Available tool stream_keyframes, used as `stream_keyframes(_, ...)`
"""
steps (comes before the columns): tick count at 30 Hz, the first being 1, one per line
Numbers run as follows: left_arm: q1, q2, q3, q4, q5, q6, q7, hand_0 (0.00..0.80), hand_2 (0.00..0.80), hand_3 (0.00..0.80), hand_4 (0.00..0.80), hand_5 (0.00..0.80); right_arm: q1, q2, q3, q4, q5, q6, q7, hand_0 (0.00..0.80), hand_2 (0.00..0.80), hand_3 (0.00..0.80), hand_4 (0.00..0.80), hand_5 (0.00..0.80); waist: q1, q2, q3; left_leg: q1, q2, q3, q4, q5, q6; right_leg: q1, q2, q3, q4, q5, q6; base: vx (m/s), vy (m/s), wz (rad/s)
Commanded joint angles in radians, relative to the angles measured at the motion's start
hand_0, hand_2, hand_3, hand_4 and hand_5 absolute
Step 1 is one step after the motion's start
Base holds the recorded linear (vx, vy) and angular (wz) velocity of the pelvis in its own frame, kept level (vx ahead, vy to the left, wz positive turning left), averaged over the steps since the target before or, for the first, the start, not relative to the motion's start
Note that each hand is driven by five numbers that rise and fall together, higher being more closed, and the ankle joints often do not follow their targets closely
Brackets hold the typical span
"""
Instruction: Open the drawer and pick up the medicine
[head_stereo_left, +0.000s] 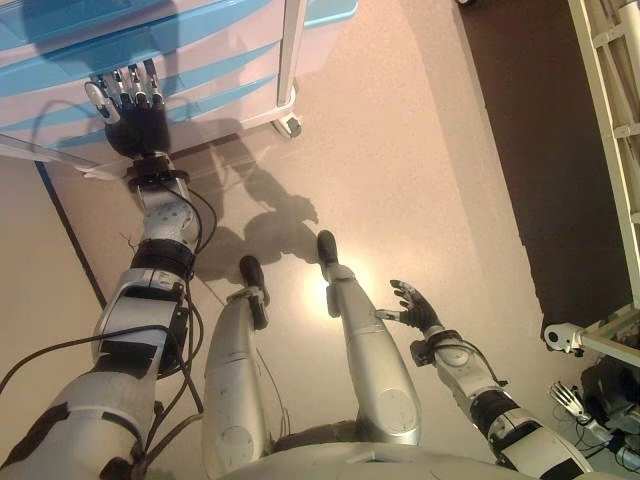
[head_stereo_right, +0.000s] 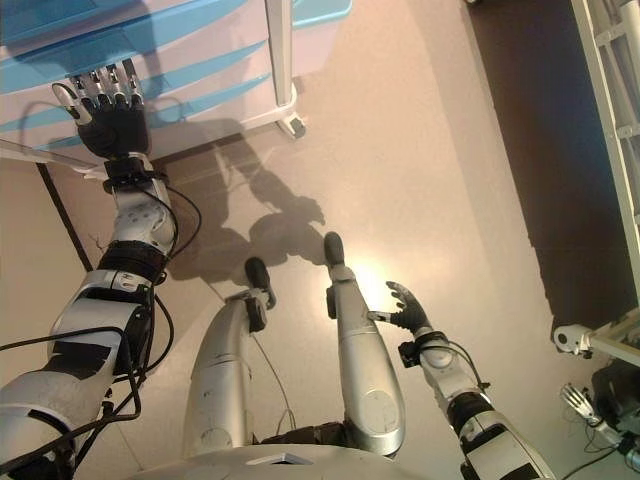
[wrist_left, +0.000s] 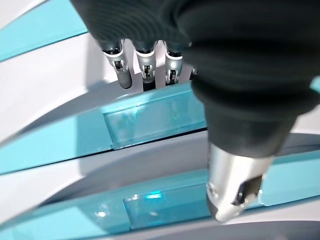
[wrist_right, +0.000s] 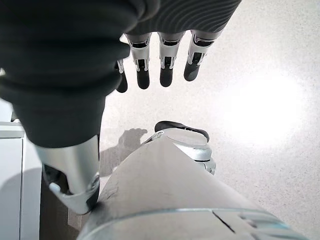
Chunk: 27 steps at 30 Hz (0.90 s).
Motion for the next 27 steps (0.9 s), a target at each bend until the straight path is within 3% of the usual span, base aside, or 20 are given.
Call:
stream_keyframes(1,-0.231,0.102,-0.059,-0.185,0.071,0.042,-0.335,0.725,0.725,0.725,0.725,0.725,0.107,-0.031,0.049,-0.022,-0.006,0.003,-0.01,0.0,0.0,0.0,0.0,0.0,0.007,0.01,-0.023,0.049,-0.064,-0.001,-0.057,-0.041,0.018,0.044,0.046,-0.053,-0.071,0.02,-0.054,0.006,-0.051,0.04)
stream_keyframes(2,-0.235,0.099,-0.075,-0.214,0.101,0.047,-0.372,0.8,0.8,0.8,0.8,0.8,0.105,-0.031,0.05,-0.021,-0.004,0.005,-0.009,0.0,0.0,0.0,0.0,0.0,0.01,0.008,-0.02,0.052,-0.066,-0.004,-0.061,-0.042,0.018,0.05,0.047,-0.053,-0.076,0.021,-0.054,0.004,-0.047,0.05)
stream_keyframes(8,-0.234,0.069,-0.175,-0.404,0.292,0.099,-0.574,0.8,0.8,0.8,0.8,0.8,0.107,-0.033,0.046,-0.036,-0.014,0.027,-0.003,0.0,0.0,0.0,0.0,0.0,0.023,0.005,-0.017,0.078,-0.08,-0.017,-0.086,-0.042,0.023,0.084,0.049,-0.057,-0.102,0.032,-0.05,0.006,-0.036,0.04)
stream_keyframes(10,-0.203,0.051,-0.206,-0.506,0.361,0.128,-0.585,0.8,0.8,0.8,0.8,0.8,0.104,-0.037,0.04,-0.034,-0.02,0.034,0.003,0.0,0.0,0.0,0.0,0.0,0.03,0.01,-0.017,0.095,-0.084,-0.022,-0.096,-0.04,0.022,0.1,0.048,-0.057,-0.109,0.034,-0.048,0.005,-0.031,0.1)
stream_keyframes(15,-0.048,0.017,-0.245,-0.722,0.448,0.298,-0.554,0.8,0.8,0.8,0.8,0.8,0.096,-0.053,0.023,-0.041,-0.053,0.061,0.017,0.0,0.0,0.0,0.0,0.0,0.054,0.024,-0.017,0.16,-0.1,-0.033,-0.124,-0.031,0.017,0.172,0.038,-0.069,-0.13,0.022,-0.052,-0.008,-0.014,0.11)
stream_keyframes(17,0.095,-0.025,-0.226,-0.767,0.434,0.424,-0.607,0.8,0.8,0.8,0.8,0.8,0.098,-0.05,0.009,-0.022,-0.073,0.048,0.013,0.0,0.0,0.0,0.0,0.0,0.076,0.033,-0.017,0.199,-0.109,-0.047,-0.136,-0.023,0.012,0.223,0.03,-0.081,-0.14,0.012,-0.059,-0.001,-0.021,0.14)
stream_keyframes(23,0.492,-0.179,-0.205,-0.744,0.325,0.714,-0.548,0.8,0.8,0.8,0.8,0.8,0.114,-0.018,-0.029,-0.004,-0.136,0.03,-0.015,0.0,0.0,0.0,0.0,0.0,0.148,0.044,-0.042,0.288,-0.125,-0.101,-0.178,-0.005,-0.008,0.345,0.01,-0.143,-0.173,-0.012,-0.073,0.003,-0.075,0.2)
stream_keyframes(25,0.617,-0.233,-0.209,-0.699,0.45,0.756,-0.515,0.8,0.8,0.8,0.8,0.8,0.124,-0.007,-0.04,-0.012,-0.144,0.043,-0.03,0.0,0.0,0.0,0.0,0.0,0.171,0.047,-0.051,0.315,-0.131,-0.119,-0.2,0.007,-0.011,0.379,0.003,-0.167,-0.183,-0.016,-0.074,0.014,-0.101,0.34)
stream_keyframes(26,0.724,-0.248,-0.202,-0.613,0.469,0.825,-0.423,0.8,0.8,0.8,0.8,0.8,0.135,-0.004,-0.063,-0.017,-0.152,0.044,-0.04,0.0,0.0,0.0,0.0,0.0,0.199,0.055,-0.057,0.346,-0.132,-0.133,-0.216,0.013,-0.018,0.418,-0.003,-0.192,-0.192,-0.022,-0.077,0.031,-0.107,0.36)
stream_keyframes(27,0.789,-0.253,-0.187,-0.537,0.541,0.841,-0.45,0.8,0.8,0.8,0.8,0.8,0.145,-0.007,-0.079,-0.033,-0.149,0.059,-0.04,0.0,0.0,0.0,0.0,0.0,0.211,0.06,-0.06,0.362,-0.132,-0.136,-0.224,0.017,-0.022,0.439,-0.009,-0.209,-0.196,-0.026,-0.077,0.025,-0.101,0.36)
